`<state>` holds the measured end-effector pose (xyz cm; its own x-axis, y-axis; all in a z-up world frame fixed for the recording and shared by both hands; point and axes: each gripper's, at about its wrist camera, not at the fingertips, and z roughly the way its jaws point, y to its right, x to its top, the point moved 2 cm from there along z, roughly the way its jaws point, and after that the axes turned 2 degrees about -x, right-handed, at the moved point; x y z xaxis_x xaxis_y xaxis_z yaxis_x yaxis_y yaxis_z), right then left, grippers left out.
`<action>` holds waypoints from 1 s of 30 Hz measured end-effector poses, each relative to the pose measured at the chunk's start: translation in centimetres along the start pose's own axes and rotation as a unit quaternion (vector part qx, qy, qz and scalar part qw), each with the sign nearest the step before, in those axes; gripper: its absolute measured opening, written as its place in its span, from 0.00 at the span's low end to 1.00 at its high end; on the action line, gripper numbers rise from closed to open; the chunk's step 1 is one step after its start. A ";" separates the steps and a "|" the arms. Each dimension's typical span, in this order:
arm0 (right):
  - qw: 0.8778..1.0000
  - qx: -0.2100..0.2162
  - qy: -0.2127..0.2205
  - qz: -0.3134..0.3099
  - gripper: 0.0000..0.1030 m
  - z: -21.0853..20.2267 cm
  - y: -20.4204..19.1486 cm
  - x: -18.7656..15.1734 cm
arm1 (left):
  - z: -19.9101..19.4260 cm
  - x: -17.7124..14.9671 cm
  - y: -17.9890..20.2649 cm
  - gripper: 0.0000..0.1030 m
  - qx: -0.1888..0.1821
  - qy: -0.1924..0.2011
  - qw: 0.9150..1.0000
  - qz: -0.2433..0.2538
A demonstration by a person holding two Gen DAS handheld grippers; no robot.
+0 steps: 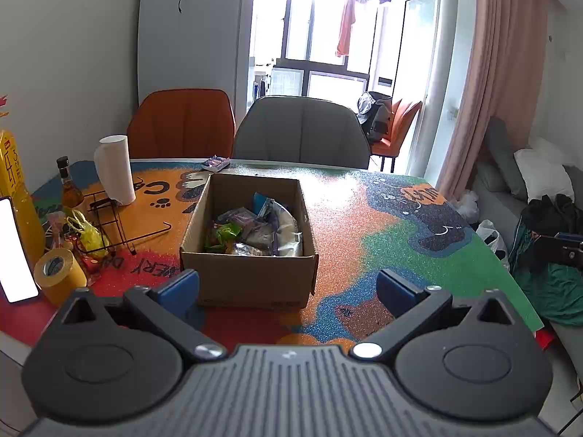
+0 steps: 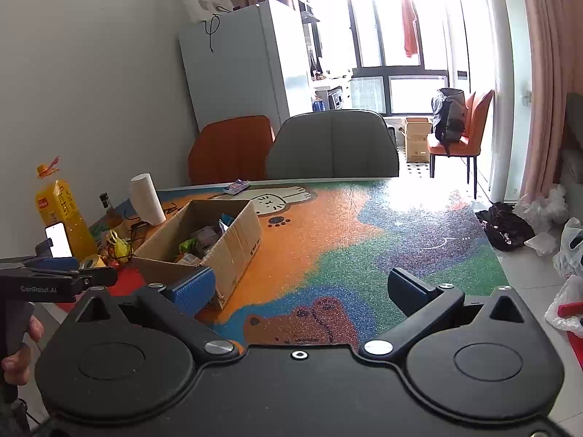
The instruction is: Organize snacks
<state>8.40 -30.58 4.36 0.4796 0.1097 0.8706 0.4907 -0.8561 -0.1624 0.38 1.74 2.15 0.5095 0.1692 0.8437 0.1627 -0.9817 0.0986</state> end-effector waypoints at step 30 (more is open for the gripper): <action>1.000 -0.008 -0.006 0.001 1.00 0.4 0.2 -0.4 | 0.1 -0.1 0.2 1.00 -0.003 0.001 1.000 0.004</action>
<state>8.57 -30.61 3.80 0.4888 0.1136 0.8650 0.4787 -0.8638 -0.1571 0.45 1.58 2.06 0.5097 0.1611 0.8451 0.1531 -0.9836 0.0952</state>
